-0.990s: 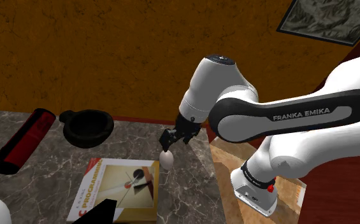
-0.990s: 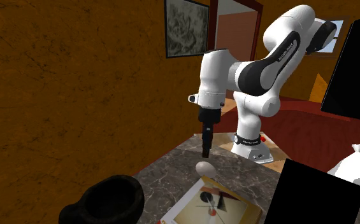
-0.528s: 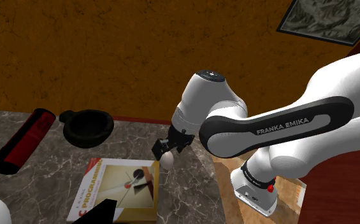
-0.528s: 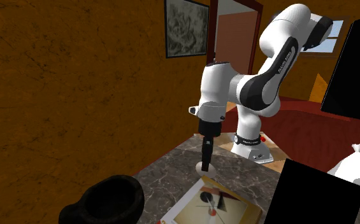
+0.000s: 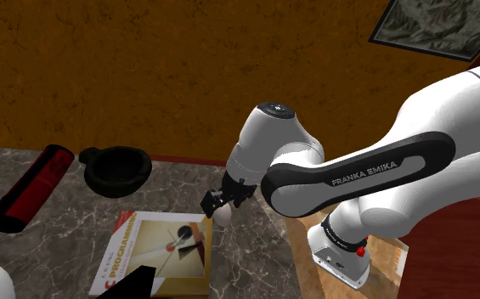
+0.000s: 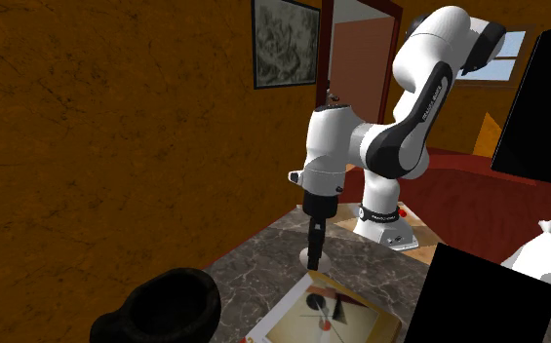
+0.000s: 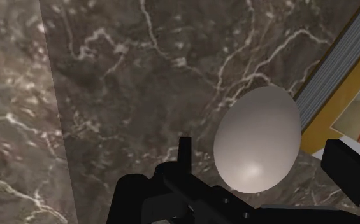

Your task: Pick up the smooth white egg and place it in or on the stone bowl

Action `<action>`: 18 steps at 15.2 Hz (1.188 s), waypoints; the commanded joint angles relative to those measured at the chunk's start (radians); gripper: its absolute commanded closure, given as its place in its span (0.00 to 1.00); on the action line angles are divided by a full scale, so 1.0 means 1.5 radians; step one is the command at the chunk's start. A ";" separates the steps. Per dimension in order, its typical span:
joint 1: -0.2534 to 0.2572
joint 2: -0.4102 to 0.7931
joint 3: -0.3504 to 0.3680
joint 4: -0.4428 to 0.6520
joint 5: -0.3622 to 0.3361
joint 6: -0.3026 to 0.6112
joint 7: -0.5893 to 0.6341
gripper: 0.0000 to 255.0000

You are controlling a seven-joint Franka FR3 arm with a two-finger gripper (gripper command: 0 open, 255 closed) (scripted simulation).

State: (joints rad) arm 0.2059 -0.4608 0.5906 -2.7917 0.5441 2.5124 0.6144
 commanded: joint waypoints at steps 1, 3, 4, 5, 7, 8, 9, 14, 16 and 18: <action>0.000 0.000 0.000 0.000 0.000 0.000 0.000 0.00; 0.000 0.000 0.000 0.000 0.000 0.000 0.000 1.00; 0.000 0.000 0.000 0.000 0.000 0.000 0.000 1.00; 0.000 0.000 0.000 0.000 0.000 0.000 0.000 1.00; 0.000 0.000 0.000 0.000 0.000 0.000 0.000 1.00; 0.000 0.000 0.000 0.000 0.000 0.000 0.000 1.00; 0.000 0.000 0.000 0.000 0.000 0.000 0.000 1.00; 0.001 -0.019 -0.007 0.007 -0.004 -0.026 0.003 1.00; 0.001 -0.037 -0.013 0.015 -0.009 -0.051 0.006 1.00; 0.001 -0.054 -0.020 0.023 -0.014 -0.076 0.009 1.00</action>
State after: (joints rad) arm 0.2082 -0.5322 0.5650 -2.7643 0.5271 2.4151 0.6254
